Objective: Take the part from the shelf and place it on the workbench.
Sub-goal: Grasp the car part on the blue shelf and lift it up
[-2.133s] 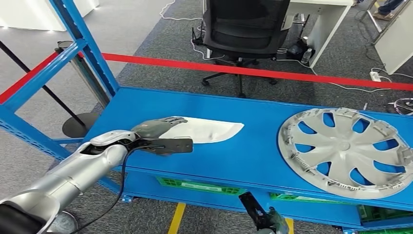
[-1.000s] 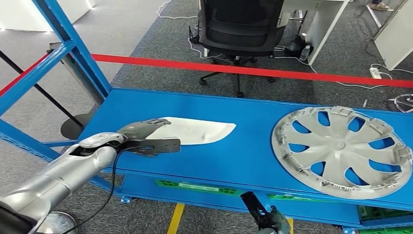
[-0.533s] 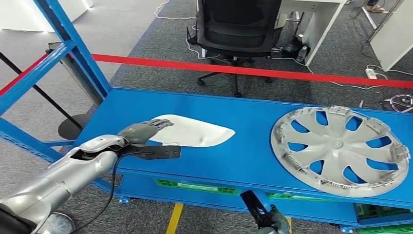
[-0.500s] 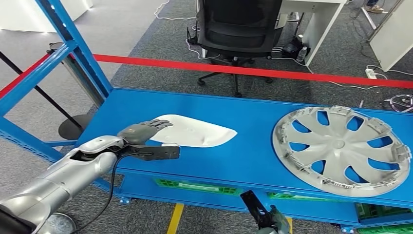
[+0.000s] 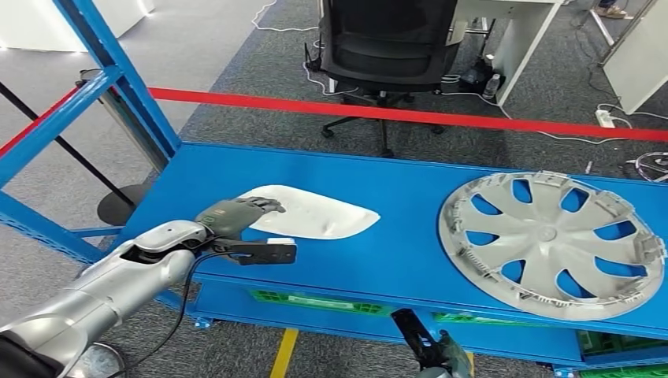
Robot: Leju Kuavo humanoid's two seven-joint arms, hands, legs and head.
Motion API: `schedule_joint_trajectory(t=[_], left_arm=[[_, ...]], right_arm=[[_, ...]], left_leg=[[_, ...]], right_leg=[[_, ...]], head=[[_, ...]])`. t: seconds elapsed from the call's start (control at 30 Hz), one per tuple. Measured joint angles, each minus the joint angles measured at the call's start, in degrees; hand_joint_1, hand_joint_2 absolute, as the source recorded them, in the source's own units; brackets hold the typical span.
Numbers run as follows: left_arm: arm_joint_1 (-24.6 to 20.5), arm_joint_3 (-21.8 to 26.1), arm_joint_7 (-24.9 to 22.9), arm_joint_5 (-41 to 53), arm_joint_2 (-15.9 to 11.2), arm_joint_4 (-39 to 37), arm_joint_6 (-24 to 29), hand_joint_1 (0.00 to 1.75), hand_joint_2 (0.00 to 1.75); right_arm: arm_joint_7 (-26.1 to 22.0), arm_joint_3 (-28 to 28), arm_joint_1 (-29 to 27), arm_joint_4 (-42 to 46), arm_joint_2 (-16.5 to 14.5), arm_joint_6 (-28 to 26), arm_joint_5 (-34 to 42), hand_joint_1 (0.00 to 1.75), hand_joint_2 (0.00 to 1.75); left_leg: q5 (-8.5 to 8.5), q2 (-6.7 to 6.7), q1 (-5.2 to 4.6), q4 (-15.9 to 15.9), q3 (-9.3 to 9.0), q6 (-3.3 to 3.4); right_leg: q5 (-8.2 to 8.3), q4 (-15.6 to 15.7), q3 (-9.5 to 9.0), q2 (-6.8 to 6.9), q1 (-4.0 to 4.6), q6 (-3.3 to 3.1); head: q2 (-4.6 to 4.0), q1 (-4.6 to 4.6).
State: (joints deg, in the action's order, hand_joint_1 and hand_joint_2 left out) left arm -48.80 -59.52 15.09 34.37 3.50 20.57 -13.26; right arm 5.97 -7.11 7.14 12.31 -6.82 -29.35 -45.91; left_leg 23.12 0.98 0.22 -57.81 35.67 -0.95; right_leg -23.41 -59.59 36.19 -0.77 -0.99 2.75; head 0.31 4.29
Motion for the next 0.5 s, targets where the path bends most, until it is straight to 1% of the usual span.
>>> schedule_joint_trajectory(t=[0.03,0.07,0.1,0.13,0.17,0.2,0.23,0.27,0.3,0.33,0.37,0.4,0.43,0.5], left_arm=[[0.04,-0.14,0.06,0.01,-0.01,-0.04,0.03,1.64,1.75],[0.04,-0.27,0.09,0.01,-0.01,-0.07,0.07,1.64,1.75],[0.04,-0.38,0.12,0.01,-0.01,-0.09,0.09,1.67,1.75],[0.09,-0.47,0.13,0.01,-0.01,-0.11,0.12,1.69,1.75],[0.19,-0.54,0.13,0.01,-0.01,-0.14,0.15,1.72,1.75],[0.34,-0.60,0.13,0.01,-0.02,-0.18,0.25,1.75,1.75],[0.45,-0.64,0.15,-0.01,-0.05,-0.22,0.41,1.75,1.75],[0.51,-0.66,0.20,-0.03,-0.08,-0.25,0.66,1.75,1.75],[0.48,-0.66,0.25,-0.05,-0.10,-0.27,0.98,1.75,1.75],[0.38,-0.65,0.32,-0.07,-0.11,-0.27,1.31,1.75,1.75],[0.26,-0.64,0.40,-0.08,-0.11,-0.26,1.62,1.75,1.75],[0.12,-0.64,0.49,-0.08,-0.05,-0.26,1.86,1.75,1.75],[0.02,-0.63,0.59,-0.08,0.02,-0.26,2.03,1.75,1.75],[-0.10,-0.62,0.80,-0.08,0.21,-0.26,2.22,1.75,1.75]], right_arm=[[-0.01,-0.09,-0.03,0.00,0.00,0.00,-0.01,0.00,0.00],[-0.01,-0.18,-0.03,0.00,0.01,0.00,-0.02,0.00,0.00],[-0.02,-0.26,-0.01,0.00,0.01,0.00,-0.03,0.00,0.00],[-0.02,-0.32,0.00,0.00,0.02,0.00,-0.04,0.00,0.00],[-0.02,-0.37,-0.01,0.00,0.02,0.00,-0.05,0.00,0.00],[-0.02,-0.40,-0.04,0.00,0.02,0.00,-0.05,0.00,0.00],[-0.02,-0.43,-0.07,0.00,0.02,0.00,-0.07,0.00,0.00],[-0.02,-0.46,-0.09,0.00,0.02,0.00,-0.09,0.00,0.00],[-0.02,-0.50,-0.09,0.00,0.02,0.01,-0.13,0.00,0.00],[-0.04,-0.52,-0.08,0.00,0.02,0.02,-0.16,0.00,0.00],[-0.08,-0.56,-0.05,0.00,0.02,0.03,-0.19,0.00,0.00],[-0.13,-0.60,-0.02,0.00,0.02,0.04,-0.20,0.00,0.00],[-0.19,-0.64,-0.02,0.00,0.02,0.04,-0.21,0.00,0.00],[-0.31,-0.73,-0.04,0.00,0.02,0.04,-0.24,0.00,0.00]], left_leg=[[0.17,-0.06,0.07,-0.07,0.02,-0.28],[0.80,-0.12,0.13,-0.83,0.36,-0.56],[2.03,-0.19,0.16,-2.71,1.22,-0.82],[3.77,-0.25,0.18,-5.89,2.71,-1.02],[5.62,-0.26,0.18,-9.79,4.58,-1.16],[7.00,-0.26,0.19,-13.43,6.38,-1.24],[7.46,-0.26,0.19,-15.71,7.56,-1.24],[6.77,-0.26,0.18,-15.81,7.65,-1.16],[5.18,-0.26,0.18,-13.86,6.66,-1.01],[3.17,-0.27,0.18,-10.38,4.84,-0.82],[1.53,-0.27,0.15,-6.51,2.80,-0.63],[0.61,-0.27,0.13,-3.32,1.15,-0.45],[0.28,-0.26,0.08,-1.29,0.15,-0.27],[0.49,-0.22,-0.04,-0.14,-0.29,0.23]], right_leg=[[0.07,0.06,-0.01,-0.02,-0.01,-0.37],[0.13,0.16,-0.05,0.00,-0.06,-0.75],[0.18,0.26,-0.11,0.03,-0.15,-1.06],[0.17,0.29,-0.14,0.08,-0.17,-1.26],[0.15,0.30,-0.13,0.12,-0.16,-1.40],[0.13,0.29,-0.13,0.15,-0.14,-1.46],[0.12,0.29,-0.14,0.17,-0.13,-1.47],[0.11,0.29,-0.19,0.17,-0.13,-1.47],[0.10,0.28,-0.28,0.17,-0.14,-1.45],[0.07,0.28,-0.38,0.16,-0.14,-1.39],[0.01,0.23,-0.44,0.13,-0.06,-1.23],[-0.02,0.15,-0.39,0.07,0.04,-0.99],[-0.01,0.15,-0.32,0.01,0.13,-0.69],[0.18,0.42,-0.30,-0.08,0.12,0.02]], head=[[0.00,-0.01],[0.00,-0.08],[0.00,-0.14],[0.00,-0.21],[0.00,-0.26],[0.00,-0.25],[0.00,-0.26],[0.00,-0.25],[0.00,-0.26],[0.00,-0.26],[0.00,-0.28],[0.00,-0.26],[0.00,-0.21],[0.00,-0.13]])
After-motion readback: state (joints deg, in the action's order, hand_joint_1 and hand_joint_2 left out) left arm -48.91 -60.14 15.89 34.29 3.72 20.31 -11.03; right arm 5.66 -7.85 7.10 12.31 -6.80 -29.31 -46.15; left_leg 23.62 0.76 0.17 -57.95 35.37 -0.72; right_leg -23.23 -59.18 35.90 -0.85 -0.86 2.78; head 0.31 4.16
